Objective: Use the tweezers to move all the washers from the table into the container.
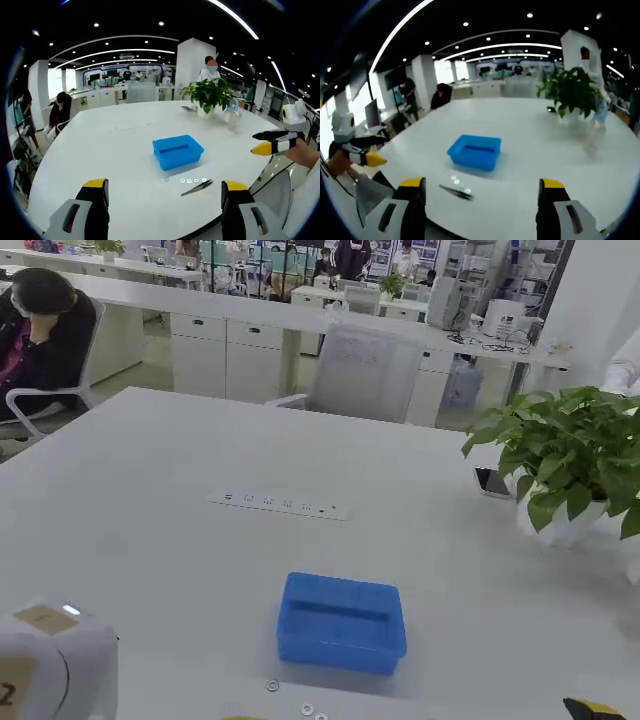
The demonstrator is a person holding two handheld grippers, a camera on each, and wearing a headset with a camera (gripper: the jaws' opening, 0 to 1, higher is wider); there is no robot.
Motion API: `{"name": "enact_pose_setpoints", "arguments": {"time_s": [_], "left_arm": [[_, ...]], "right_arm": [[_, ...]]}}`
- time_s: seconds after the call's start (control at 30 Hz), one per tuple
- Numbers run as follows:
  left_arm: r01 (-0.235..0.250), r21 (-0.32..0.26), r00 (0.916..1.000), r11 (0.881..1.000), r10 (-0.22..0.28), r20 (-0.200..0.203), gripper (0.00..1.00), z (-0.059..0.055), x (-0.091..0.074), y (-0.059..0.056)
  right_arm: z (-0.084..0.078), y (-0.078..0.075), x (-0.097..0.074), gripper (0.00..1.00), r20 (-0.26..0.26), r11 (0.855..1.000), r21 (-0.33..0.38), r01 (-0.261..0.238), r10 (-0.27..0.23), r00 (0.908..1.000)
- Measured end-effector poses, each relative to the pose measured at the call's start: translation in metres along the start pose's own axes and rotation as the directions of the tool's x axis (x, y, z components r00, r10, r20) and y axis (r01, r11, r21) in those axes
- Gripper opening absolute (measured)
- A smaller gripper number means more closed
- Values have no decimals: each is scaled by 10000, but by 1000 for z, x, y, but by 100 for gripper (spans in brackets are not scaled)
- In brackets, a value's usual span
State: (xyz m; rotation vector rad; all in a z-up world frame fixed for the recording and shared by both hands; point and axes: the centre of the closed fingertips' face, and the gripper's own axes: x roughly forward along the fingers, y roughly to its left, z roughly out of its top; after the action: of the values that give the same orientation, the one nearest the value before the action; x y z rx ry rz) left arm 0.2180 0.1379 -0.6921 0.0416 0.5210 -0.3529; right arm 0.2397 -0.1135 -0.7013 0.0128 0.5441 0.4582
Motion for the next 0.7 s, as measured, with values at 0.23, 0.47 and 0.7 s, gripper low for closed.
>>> {"name": "enact_pose_setpoints", "arguments": {"time_s": [0.23,0.47,0.7], "left_arm": [[42,70,10000,10000,-42,-52,95,-1,0,-1],[47,120,10000,9999,-47,-1,94,2,0,-1],[82,177,9999,9998,-80,-103,94,0,3,0]], "right_arm": [[-3,2,0,91,-99,10000,1,-33,33,9999],[-3,4,3,91,-128,10000,-32,-80,80,9999],[-6,6,7,91,-347,9998,-115,-153,149,9993]]}}
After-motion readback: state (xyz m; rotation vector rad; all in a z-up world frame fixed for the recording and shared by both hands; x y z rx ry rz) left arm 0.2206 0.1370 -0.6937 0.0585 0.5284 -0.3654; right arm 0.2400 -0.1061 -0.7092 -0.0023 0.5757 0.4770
